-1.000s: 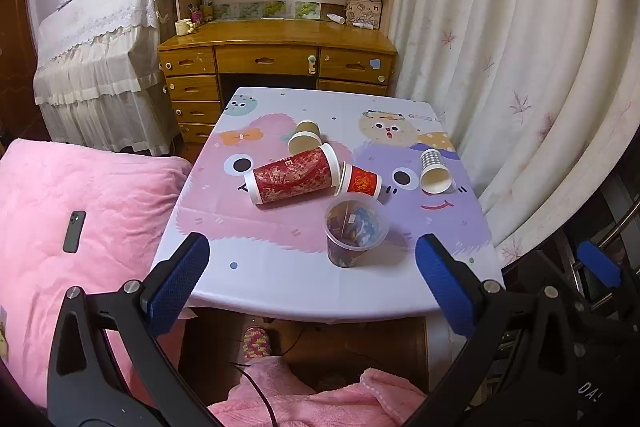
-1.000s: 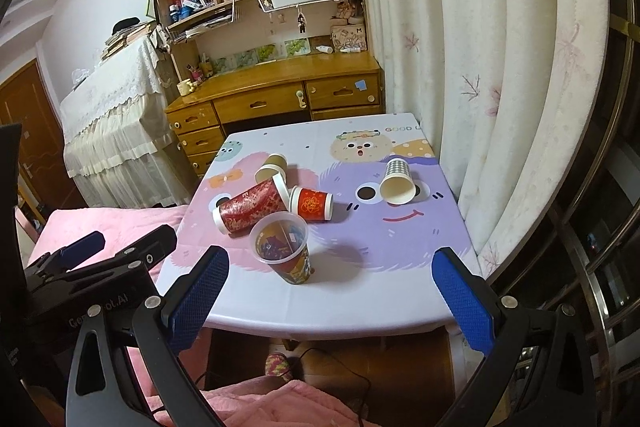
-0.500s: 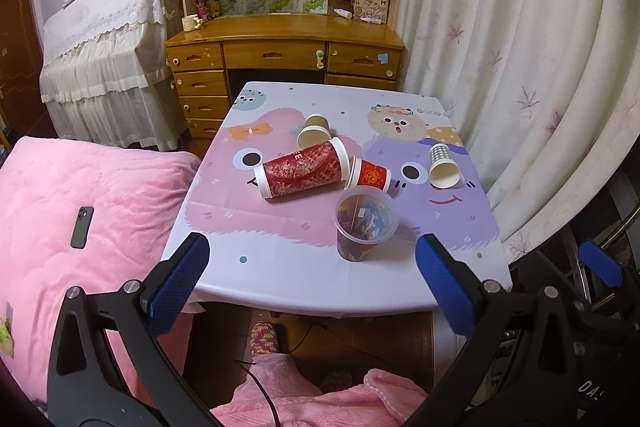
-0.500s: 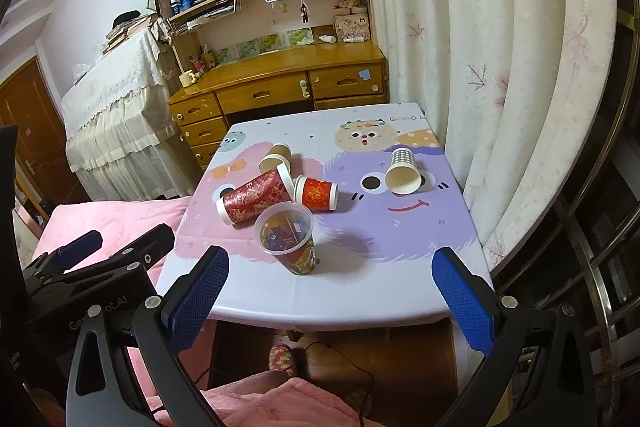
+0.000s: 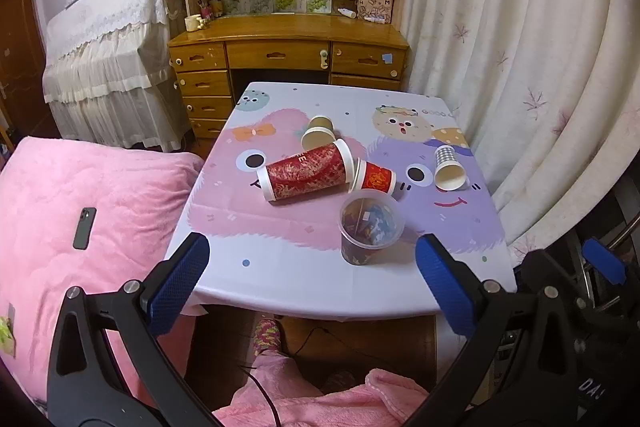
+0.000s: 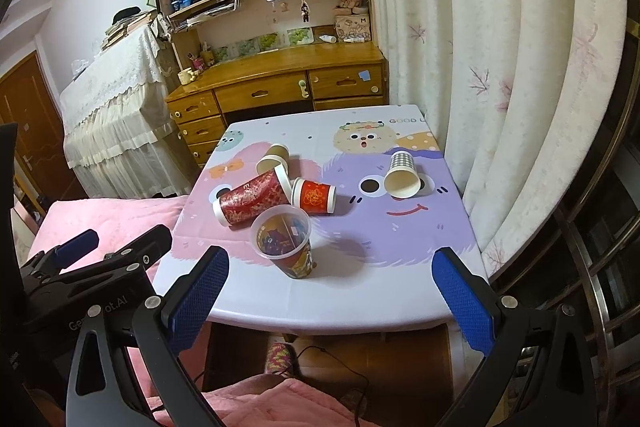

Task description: Flip cup upright

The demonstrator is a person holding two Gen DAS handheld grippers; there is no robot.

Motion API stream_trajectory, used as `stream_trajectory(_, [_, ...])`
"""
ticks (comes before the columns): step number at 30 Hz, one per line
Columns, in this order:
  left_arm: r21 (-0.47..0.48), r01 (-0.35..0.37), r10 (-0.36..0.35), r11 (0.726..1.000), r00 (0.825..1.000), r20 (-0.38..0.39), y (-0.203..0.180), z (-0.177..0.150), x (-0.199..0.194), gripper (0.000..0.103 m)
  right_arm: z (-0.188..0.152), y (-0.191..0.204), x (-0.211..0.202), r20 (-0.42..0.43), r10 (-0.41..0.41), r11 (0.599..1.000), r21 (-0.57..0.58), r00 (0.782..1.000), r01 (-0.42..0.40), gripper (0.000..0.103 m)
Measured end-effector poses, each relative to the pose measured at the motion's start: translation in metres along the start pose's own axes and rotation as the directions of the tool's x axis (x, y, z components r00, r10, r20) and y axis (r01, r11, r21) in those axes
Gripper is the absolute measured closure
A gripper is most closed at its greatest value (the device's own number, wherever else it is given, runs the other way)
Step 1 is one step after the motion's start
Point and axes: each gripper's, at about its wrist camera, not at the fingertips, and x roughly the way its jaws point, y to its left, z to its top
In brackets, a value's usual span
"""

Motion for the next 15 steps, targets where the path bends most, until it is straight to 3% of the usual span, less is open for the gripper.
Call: stream_trajectory(15, [0.008,-0.011,0.011,1.0,1.0,-0.011,0.007,0.008,0.012,0.001,0.01,-0.001,0.008,-0.013,0.007,1.0,0.014,1.0,-0.007,0.0])
